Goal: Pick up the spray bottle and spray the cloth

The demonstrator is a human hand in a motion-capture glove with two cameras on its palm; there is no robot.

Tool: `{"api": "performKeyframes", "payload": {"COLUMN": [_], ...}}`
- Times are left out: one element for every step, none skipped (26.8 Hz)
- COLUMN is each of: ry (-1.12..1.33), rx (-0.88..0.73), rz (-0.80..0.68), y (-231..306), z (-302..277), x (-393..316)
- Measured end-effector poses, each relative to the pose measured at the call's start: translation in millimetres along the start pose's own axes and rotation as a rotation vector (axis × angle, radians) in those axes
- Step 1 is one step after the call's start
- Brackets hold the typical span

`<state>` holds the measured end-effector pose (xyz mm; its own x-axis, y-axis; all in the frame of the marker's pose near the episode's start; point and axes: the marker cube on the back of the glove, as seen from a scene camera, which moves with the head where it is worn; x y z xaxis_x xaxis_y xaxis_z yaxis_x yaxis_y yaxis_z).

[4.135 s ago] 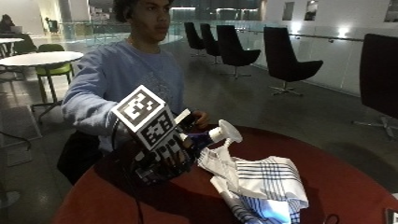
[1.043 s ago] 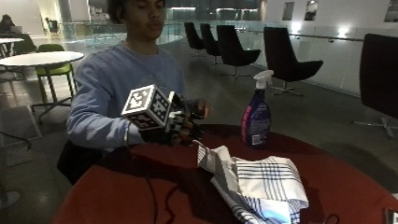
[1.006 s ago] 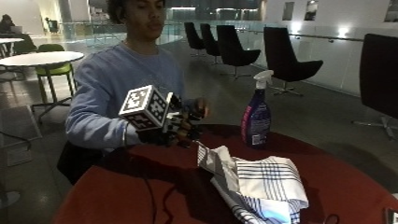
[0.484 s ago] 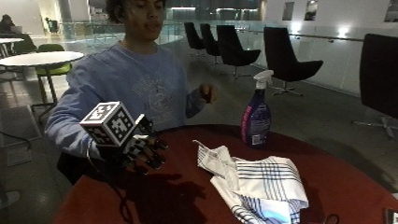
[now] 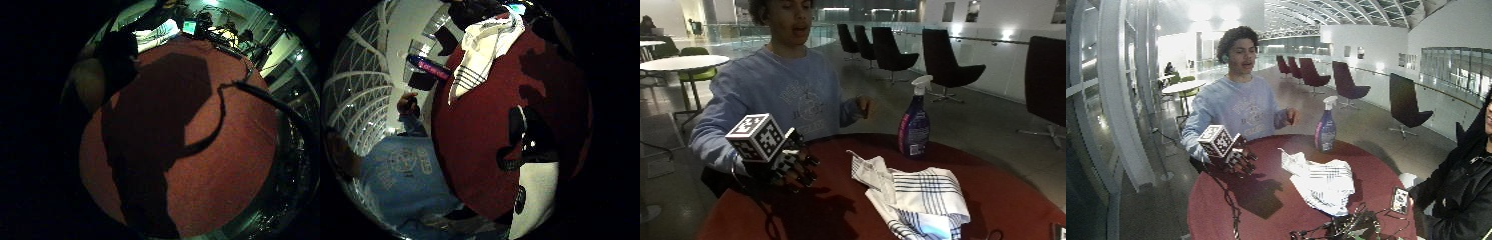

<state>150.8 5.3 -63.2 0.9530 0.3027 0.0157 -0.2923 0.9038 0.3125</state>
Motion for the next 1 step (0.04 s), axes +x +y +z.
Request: {"api": "performKeyframes", "payload": {"ry": [0.000], "rx": [0.000], "rz": [-0.001], "y": [-0.4], "z": [0.1], "x": [0.2]}}
